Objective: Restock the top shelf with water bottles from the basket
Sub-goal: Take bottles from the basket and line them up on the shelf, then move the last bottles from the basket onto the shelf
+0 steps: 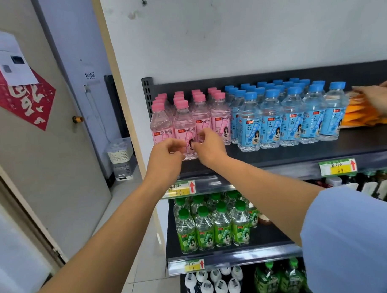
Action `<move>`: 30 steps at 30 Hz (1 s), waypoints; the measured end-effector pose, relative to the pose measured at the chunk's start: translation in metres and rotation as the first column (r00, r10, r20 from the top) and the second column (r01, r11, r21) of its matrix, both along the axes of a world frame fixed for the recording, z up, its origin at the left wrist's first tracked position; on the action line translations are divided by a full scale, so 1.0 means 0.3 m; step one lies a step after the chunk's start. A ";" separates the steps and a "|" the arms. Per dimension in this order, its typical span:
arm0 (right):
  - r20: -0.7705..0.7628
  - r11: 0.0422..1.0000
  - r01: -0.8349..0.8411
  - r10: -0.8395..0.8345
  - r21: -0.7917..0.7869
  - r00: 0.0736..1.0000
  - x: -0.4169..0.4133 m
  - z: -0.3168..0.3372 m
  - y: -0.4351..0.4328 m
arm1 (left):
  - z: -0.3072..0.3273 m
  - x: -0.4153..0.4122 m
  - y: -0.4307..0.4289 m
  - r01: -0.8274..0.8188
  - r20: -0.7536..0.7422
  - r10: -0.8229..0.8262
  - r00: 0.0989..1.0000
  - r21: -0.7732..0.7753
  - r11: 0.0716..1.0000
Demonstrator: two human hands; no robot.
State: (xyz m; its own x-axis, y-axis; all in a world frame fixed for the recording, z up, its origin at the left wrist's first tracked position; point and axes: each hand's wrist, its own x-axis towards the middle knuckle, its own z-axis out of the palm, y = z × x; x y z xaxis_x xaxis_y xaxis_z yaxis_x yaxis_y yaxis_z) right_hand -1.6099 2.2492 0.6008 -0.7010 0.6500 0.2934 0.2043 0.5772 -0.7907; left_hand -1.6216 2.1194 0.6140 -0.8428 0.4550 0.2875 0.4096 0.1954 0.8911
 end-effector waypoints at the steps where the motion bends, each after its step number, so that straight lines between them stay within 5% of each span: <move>1: -0.014 0.999 -0.016 0.017 0.032 1.000 0.037 0.010 -0.003 | 0.002 0.024 0.009 0.020 -0.014 -0.020 1.000 0.002 1.000; 6: -0.087 0.992 0.014 -0.003 0.127 0.996 0.259 0.040 0.014 | 0.006 0.174 0.074 0.141 -0.059 -0.142 0.988 -0.013 0.990; 12: -0.071 0.997 0.034 -0.030 0.063 0.997 0.583 -0.006 0.055 | -0.012 0.401 0.144 0.264 -0.062 -0.265 0.962 -0.020 0.964; 30: 0.355 0.993 0.009 0.033 -0.116 0.934 1.685 -0.487 -0.028 | -0.444 1.380 0.061 0.512 0.077 -0.513 0.855 -0.285 0.810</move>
State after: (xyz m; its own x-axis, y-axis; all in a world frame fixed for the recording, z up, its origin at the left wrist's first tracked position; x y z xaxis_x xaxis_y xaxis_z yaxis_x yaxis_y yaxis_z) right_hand -1.1044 2.2407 0.4547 -0.7535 0.6554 -0.0521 0.4777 0.4913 -0.7283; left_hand -1.2077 2.1377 0.4807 -0.4630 0.8827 0.0801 0.5250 0.2003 0.8272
